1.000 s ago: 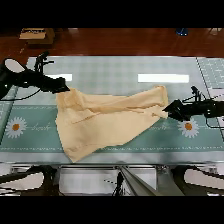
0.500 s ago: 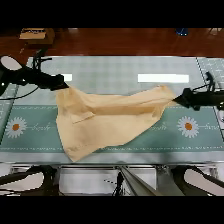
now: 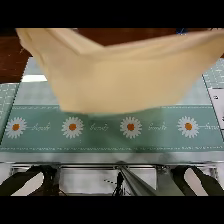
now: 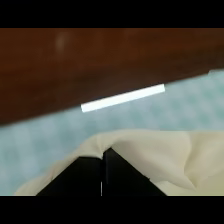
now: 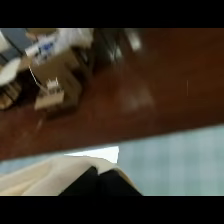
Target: Fold the shirts.
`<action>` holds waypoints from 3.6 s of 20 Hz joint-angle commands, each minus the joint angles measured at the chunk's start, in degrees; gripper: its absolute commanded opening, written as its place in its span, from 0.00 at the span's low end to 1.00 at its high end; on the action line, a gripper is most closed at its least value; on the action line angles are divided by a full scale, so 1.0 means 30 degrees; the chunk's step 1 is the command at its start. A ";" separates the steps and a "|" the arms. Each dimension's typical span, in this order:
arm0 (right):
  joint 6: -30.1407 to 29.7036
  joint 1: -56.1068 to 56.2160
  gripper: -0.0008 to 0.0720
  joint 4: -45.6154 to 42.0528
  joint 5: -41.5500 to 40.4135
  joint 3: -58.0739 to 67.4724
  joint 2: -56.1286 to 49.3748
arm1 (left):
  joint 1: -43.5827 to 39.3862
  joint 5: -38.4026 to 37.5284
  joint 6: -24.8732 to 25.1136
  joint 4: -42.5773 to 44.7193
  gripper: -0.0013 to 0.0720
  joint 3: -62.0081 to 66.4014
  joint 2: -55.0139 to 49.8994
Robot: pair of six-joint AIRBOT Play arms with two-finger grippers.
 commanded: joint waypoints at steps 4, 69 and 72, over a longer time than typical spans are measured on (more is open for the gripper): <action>0.2157 -0.0051 0.04 0.0765 -0.2237 0.7104 0.1545 | 0.0015 0.1158 -0.0787 0.0036 0.04 0.5180 0.4801; 0.6251 0.6892 0.04 -1.2145 -0.0794 0.5756 -1.7384 | -0.1151 0.8386 -0.2579 0.1916 0.04 -0.6120 -1.0877; 0.6251 0.6892 0.04 -1.3267 0.1494 0.5756 -1.7092 | -0.0044 0.4350 -0.2725 0.2696 0.04 -0.6120 -1.0491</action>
